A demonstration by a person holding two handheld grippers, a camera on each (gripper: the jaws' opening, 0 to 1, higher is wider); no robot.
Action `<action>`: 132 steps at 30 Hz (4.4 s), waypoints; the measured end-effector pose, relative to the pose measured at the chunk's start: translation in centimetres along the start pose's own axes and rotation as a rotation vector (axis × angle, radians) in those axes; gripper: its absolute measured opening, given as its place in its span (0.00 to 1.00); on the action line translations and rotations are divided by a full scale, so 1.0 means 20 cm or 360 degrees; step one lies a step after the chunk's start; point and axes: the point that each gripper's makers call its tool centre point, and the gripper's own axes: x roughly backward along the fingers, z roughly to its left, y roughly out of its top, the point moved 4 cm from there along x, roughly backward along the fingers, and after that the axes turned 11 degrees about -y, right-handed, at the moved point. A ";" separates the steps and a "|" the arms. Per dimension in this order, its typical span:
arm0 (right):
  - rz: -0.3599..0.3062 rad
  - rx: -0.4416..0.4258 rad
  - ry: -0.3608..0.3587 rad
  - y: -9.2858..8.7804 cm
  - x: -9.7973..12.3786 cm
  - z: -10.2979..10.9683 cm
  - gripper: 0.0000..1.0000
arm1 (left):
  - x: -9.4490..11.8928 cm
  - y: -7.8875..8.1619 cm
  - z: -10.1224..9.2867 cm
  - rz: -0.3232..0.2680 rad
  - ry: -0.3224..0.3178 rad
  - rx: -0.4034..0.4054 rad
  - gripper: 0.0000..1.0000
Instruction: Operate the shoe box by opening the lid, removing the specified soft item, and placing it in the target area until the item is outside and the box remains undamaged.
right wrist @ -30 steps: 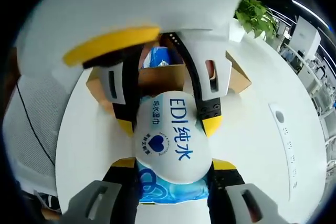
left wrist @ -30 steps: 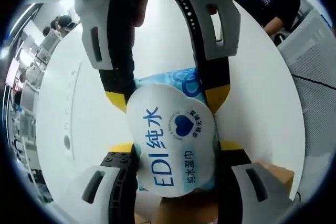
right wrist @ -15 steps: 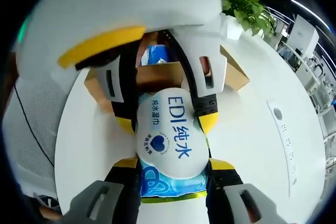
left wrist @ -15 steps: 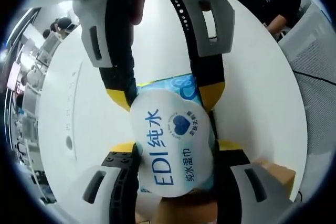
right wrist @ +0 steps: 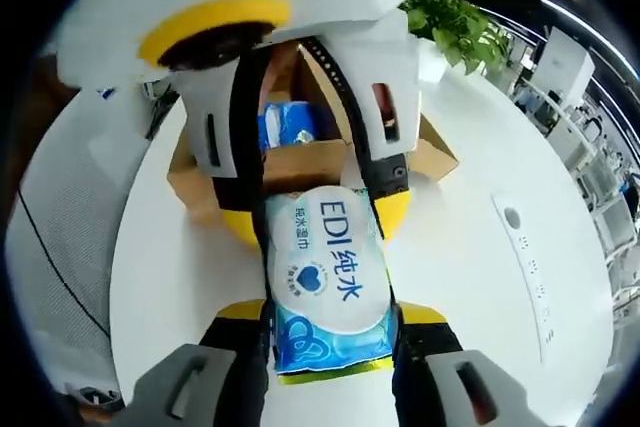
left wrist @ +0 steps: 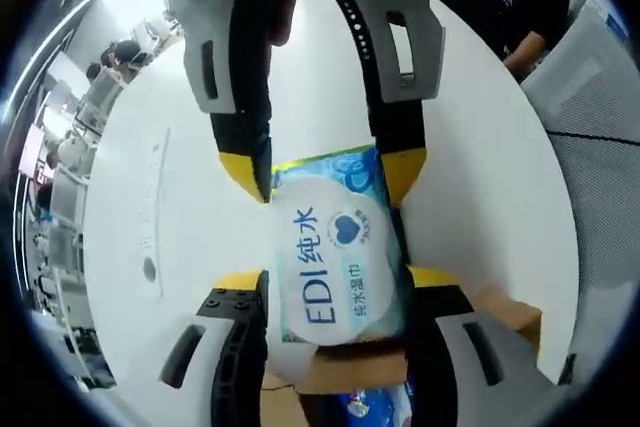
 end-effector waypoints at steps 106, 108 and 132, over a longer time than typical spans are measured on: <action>-0.0506 -0.0781 -0.0179 0.67 0.17 0.46 0.54 | 0.84 -0.79 -0.83 -0.0937 0.0841 0.1264 0.67; -0.0458 -0.0718 -0.0177 0.68 0.13 0.45 0.53 | 0.84 -0.78 -0.83 -0.0933 0.0834 0.1255 0.66; 0.0094 0.0164 0.0042 0.74 -0.37 0.41 0.57 | 0.85 -0.91 -0.85 -0.0990 0.0815 0.1298 0.66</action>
